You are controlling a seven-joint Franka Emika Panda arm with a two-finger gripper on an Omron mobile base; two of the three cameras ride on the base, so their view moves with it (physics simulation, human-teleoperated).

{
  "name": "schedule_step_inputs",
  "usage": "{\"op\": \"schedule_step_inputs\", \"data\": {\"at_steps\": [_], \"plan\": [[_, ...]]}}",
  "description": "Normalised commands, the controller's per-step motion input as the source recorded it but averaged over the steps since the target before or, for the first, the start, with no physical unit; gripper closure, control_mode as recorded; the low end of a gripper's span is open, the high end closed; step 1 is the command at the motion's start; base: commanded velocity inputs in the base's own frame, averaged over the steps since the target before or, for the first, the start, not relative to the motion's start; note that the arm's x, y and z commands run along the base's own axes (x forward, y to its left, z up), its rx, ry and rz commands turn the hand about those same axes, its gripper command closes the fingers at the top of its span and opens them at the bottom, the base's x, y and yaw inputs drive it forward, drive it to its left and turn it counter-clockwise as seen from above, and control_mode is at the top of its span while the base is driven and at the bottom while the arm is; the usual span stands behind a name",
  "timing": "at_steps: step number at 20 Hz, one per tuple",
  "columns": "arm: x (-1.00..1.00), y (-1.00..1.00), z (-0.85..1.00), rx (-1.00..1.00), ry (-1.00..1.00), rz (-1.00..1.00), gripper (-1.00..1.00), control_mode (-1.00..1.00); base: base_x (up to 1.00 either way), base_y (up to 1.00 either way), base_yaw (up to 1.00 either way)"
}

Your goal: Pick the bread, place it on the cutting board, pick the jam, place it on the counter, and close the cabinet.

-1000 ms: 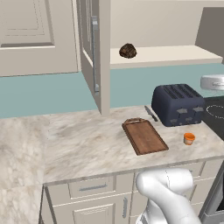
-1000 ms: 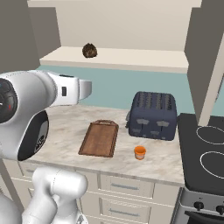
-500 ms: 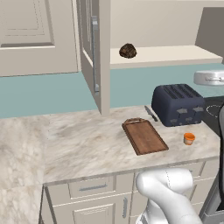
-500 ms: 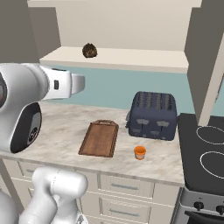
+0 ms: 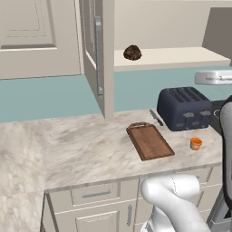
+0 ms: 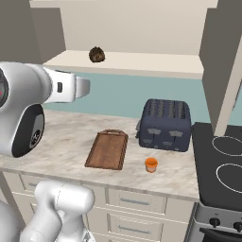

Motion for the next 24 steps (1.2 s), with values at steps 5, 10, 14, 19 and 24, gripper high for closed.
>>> {"op": "schedule_step_inputs", "data": {"at_steps": [5, 10, 14, 19, 24], "plan": [[0.24, 0.04, 0.04, 0.01, 0.00, 0.00, -1.00, -1.00, 0.00, 0.00, 0.00], [0.22, 0.01, 0.09, 0.00, 0.00, 0.00, -1.00, -1.00, 0.00, 0.00, 0.00], [0.23, 0.05, 0.03, 0.00, 0.02, 0.00, -1.00, -1.00, 0.00, 0.00, 0.00], [0.24, 0.12, 0.00, 0.00, 0.07, 0.00, -1.00, -1.00, 0.00, 0.00, 0.00], [0.17, 0.02, 0.00, 0.00, 0.07, 0.01, -1.00, -1.00, 0.00, 0.00, 0.00]]}}
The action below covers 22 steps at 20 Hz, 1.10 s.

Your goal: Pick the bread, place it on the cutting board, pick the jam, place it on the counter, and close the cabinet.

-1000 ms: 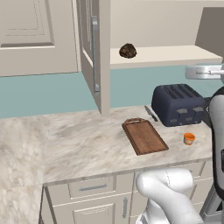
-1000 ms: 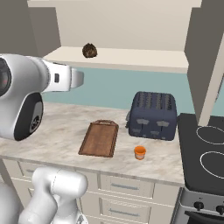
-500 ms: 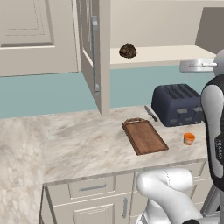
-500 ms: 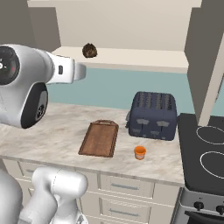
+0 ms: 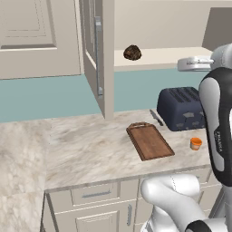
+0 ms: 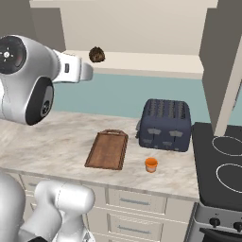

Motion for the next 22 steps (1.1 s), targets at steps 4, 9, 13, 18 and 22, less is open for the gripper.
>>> {"op": "schedule_step_inputs", "data": {"at_steps": [4, 9, 13, 18, 22], "plan": [[0.14, 0.00, 0.00, 0.00, 0.02, 0.03, -1.00, -1.00, 0.00, 0.00, 0.00], [0.14, 0.00, 0.00, 0.00, 0.00, 0.03, -1.00, -1.00, 0.00, 0.00, 0.00], [0.15, 0.00, -0.03, 0.00, 0.00, 0.04, -1.00, -1.00, 0.00, 0.00, 0.00], [0.19, 0.00, -0.06, 0.00, 0.00, 0.03, -1.00, -1.00, 0.00, 0.00, 0.00], [0.24, 0.01, -0.06, 0.00, 0.00, 0.02, -1.00, -1.00, 0.00, 0.00, 0.00]]}}
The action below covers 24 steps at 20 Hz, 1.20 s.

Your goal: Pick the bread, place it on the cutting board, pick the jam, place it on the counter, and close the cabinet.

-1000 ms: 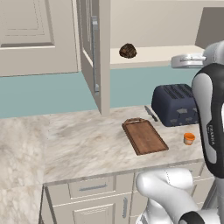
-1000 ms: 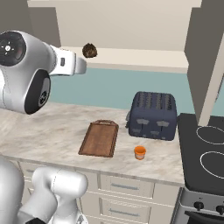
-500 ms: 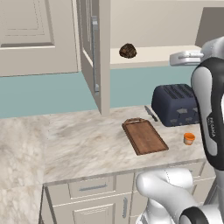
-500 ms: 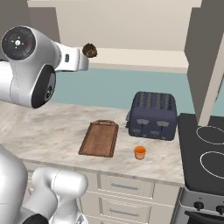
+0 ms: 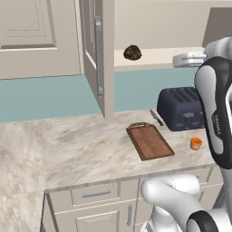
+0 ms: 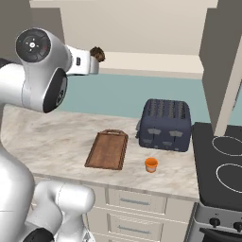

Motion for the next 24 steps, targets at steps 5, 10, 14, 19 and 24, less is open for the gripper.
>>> {"op": "schedule_step_inputs", "data": {"at_steps": [5, 10, 14, 19, 24], "plan": [[0.24, 0.00, -0.01, 0.00, 0.00, 0.01, -1.00, -1.00, 0.00, 0.00, 0.00], [0.23, 0.00, 0.00, -0.01, -0.02, 0.00, -1.00, -1.00, 0.00, 0.00, 0.00], [0.19, 0.00, -0.01, -0.04, -0.02, 0.00, -1.00, -1.00, 0.00, 0.00, 0.00], [0.22, 0.03, -0.04, -0.04, -0.01, 0.00, -1.00, -1.00, 0.00, 0.00, 0.00], [0.22, 0.02, -0.06, -0.03, -0.01, 0.00, -1.00, -1.00, 0.00, 0.00, 0.00]]}}
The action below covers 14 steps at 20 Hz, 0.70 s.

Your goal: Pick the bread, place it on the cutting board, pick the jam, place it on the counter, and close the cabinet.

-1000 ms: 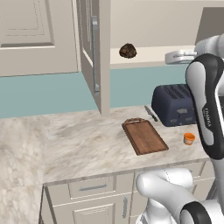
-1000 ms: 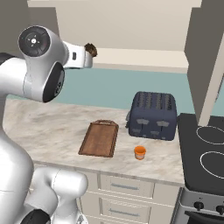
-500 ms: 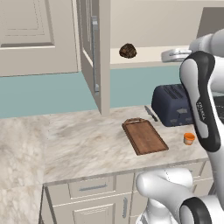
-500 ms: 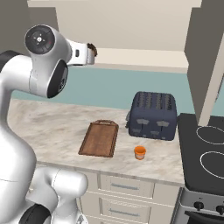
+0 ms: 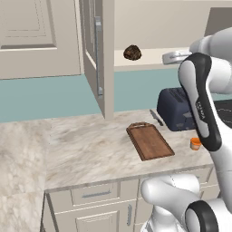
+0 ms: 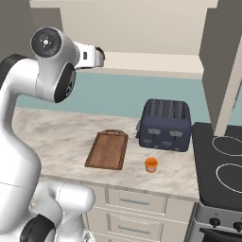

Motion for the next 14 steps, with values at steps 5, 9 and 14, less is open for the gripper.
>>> {"op": "schedule_step_inputs", "data": {"at_steps": [5, 9, 14], "plan": [[0.13, 0.04, -0.03, 0.00, 0.00, 0.00, -1.00, -1.00, 0.00, 0.00, 0.00], [0.12, 0.04, 0.00, 0.00, 0.00, 0.00, -1.00, -1.00, 0.00, 0.00, 0.00], [0.16, 0.03, 0.00, 0.00, 0.00, 0.00, -1.00, -1.00, 0.00, 0.00, 0.00]]}}
